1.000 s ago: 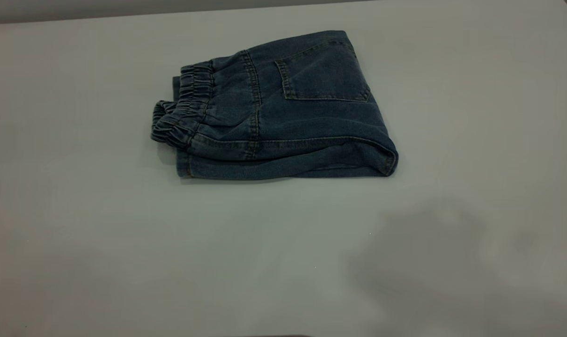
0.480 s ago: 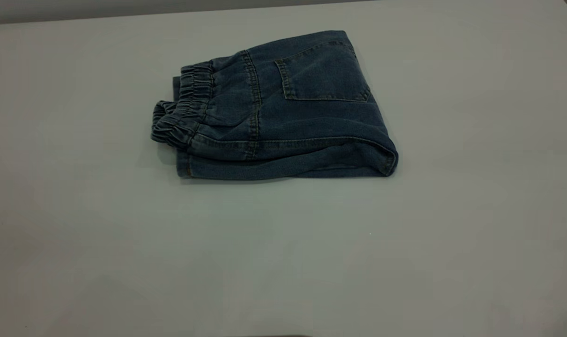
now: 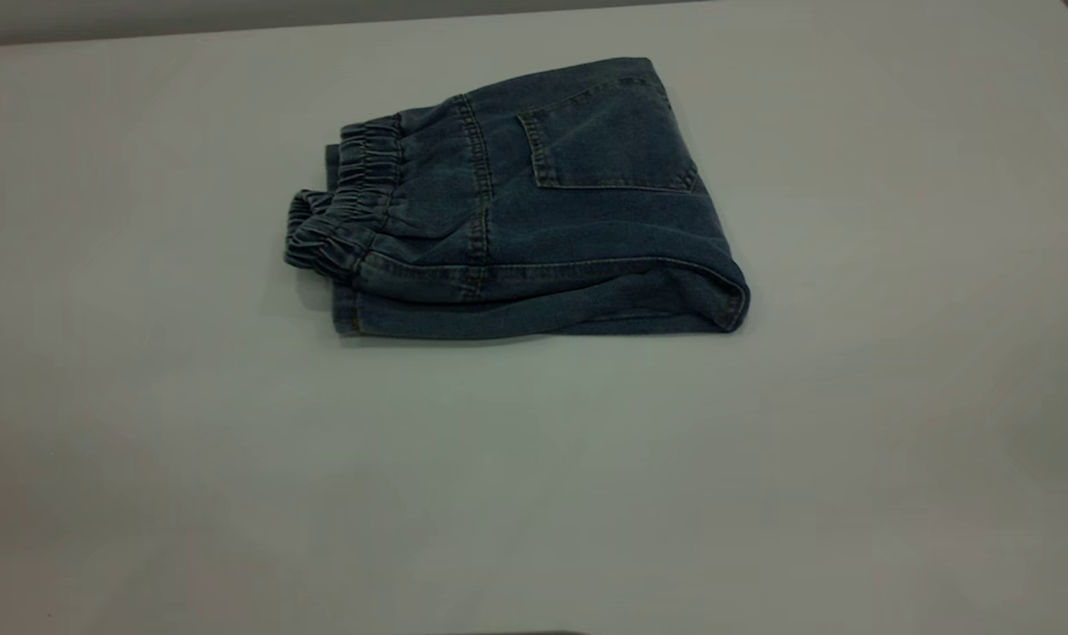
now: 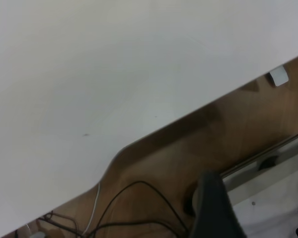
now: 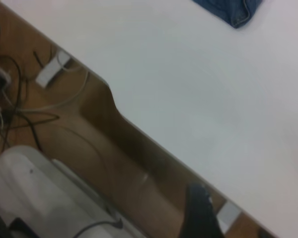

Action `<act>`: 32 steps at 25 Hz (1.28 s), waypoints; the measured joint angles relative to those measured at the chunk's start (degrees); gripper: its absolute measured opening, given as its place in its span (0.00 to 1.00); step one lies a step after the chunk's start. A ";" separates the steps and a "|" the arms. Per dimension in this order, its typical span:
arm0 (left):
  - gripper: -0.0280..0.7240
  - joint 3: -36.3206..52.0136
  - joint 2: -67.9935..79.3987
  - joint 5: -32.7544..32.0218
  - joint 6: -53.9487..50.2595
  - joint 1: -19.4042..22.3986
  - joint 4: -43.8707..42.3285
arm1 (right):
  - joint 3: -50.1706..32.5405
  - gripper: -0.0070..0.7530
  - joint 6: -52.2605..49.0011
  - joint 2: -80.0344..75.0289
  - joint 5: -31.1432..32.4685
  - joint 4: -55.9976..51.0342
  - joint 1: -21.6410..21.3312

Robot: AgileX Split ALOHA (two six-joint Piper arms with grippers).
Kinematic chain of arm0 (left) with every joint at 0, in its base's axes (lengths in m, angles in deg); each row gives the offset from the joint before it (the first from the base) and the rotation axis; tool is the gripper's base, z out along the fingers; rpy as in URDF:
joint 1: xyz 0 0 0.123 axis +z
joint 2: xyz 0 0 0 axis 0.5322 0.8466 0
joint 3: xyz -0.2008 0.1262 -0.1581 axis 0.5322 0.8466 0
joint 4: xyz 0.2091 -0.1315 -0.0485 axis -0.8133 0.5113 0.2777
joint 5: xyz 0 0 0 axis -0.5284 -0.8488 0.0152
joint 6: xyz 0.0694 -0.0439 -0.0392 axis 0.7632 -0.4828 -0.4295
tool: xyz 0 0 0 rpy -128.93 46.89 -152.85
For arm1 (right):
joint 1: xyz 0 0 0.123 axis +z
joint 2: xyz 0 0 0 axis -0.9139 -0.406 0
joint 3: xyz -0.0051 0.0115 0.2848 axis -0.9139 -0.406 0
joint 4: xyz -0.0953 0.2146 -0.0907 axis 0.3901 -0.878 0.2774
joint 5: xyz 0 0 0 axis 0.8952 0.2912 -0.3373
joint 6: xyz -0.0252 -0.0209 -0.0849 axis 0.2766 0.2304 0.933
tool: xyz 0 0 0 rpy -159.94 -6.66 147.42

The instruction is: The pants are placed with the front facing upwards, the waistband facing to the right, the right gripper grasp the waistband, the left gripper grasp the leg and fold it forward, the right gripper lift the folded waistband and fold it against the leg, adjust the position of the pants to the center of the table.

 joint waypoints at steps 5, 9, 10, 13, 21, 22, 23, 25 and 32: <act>0.56 0.10 -0.05 0.21 -0.06 0.00 1.44 | -0.12 0.59 -0.06 5.36 -0.58 0.00 0.00; 0.56 0.10 -0.05 0.28 -0.06 0.00 1.95 | -0.29 0.59 -0.06 6.48 -0.58 -0.02 0.00; 0.56 0.10 -0.05 0.32 -0.06 0.00 1.95 | -0.29 0.59 -0.06 6.48 -0.58 -0.07 0.00; 0.56 0.10 -0.05 0.35 -0.01 0.00 1.95 | -0.29 0.59 -0.06 6.48 -0.58 -0.07 0.00; 0.56 0.10 -0.17 0.39 -0.06 0.00 1.95 | -0.29 0.59 -0.06 6.48 -0.58 -0.07 0.00; 0.56 0.10 -0.58 0.39 -0.06 0.06 1.95 | -0.29 0.59 -0.06 6.60 -0.58 -0.07 0.00; 0.56 0.10 -1.23 0.39 -0.01 0.36 2.04 | -0.29 0.59 -0.06 6.89 -0.58 -0.07 -0.26; 0.56 0.11 -2.69 0.39 -0.01 2.66 2.44 | -0.29 0.59 -0.06 7.22 -0.58 -0.51 -3.04; 0.56 0.22 -8.97 0.39 -0.01 18.43 2.57 | -0.29 0.59 -0.06 8.57 -0.58 -1.58 -30.38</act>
